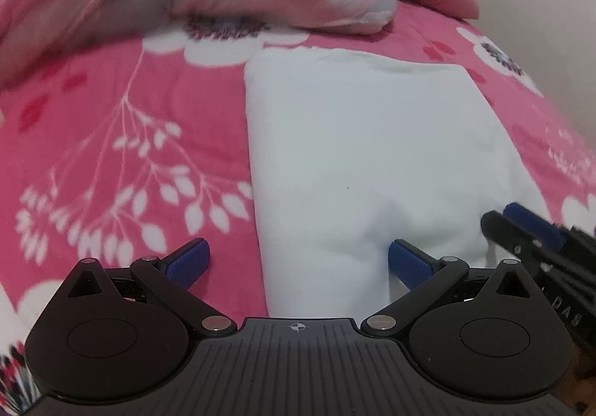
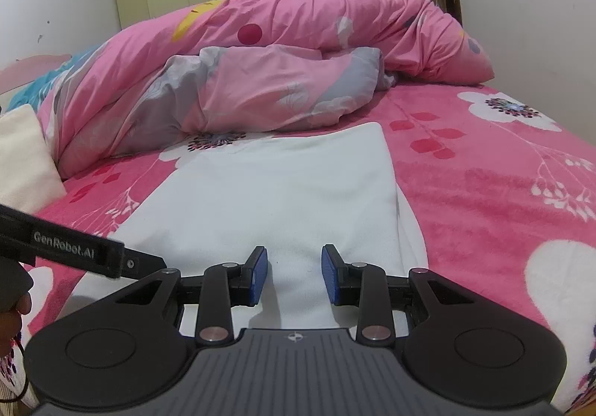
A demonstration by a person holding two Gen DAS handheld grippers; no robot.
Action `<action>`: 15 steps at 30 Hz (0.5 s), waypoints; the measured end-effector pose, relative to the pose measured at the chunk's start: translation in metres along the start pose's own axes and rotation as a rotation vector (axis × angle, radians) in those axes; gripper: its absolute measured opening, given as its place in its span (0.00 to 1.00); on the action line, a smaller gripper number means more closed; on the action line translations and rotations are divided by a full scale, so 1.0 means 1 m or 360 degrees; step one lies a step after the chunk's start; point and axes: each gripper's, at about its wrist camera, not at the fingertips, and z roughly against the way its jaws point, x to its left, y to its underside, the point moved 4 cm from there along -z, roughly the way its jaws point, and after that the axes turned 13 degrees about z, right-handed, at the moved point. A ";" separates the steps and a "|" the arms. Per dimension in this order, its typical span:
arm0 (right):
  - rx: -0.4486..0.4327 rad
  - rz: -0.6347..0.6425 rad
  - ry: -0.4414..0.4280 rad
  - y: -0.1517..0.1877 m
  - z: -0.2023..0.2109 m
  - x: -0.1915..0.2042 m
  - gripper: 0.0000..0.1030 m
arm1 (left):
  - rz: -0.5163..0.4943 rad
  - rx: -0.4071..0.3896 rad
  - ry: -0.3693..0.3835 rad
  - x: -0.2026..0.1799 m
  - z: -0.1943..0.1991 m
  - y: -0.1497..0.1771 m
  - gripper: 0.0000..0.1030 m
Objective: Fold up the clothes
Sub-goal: 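Place both open grippers at the folded white sweatshirt edge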
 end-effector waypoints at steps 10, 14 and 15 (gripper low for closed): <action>0.0002 -0.0004 -0.0001 0.000 0.000 0.000 0.33 | -0.0029 -0.0015 -0.0013 -0.001 0.001 0.002 1.00; 0.0002 -0.0004 -0.0001 0.000 0.000 0.000 0.33 | -0.0036 -0.0013 -0.0020 -0.002 0.001 0.002 1.00; 0.0001 -0.0004 -0.0001 0.000 0.000 0.000 0.33 | -0.0040 -0.0013 -0.0023 -0.003 0.001 0.002 1.00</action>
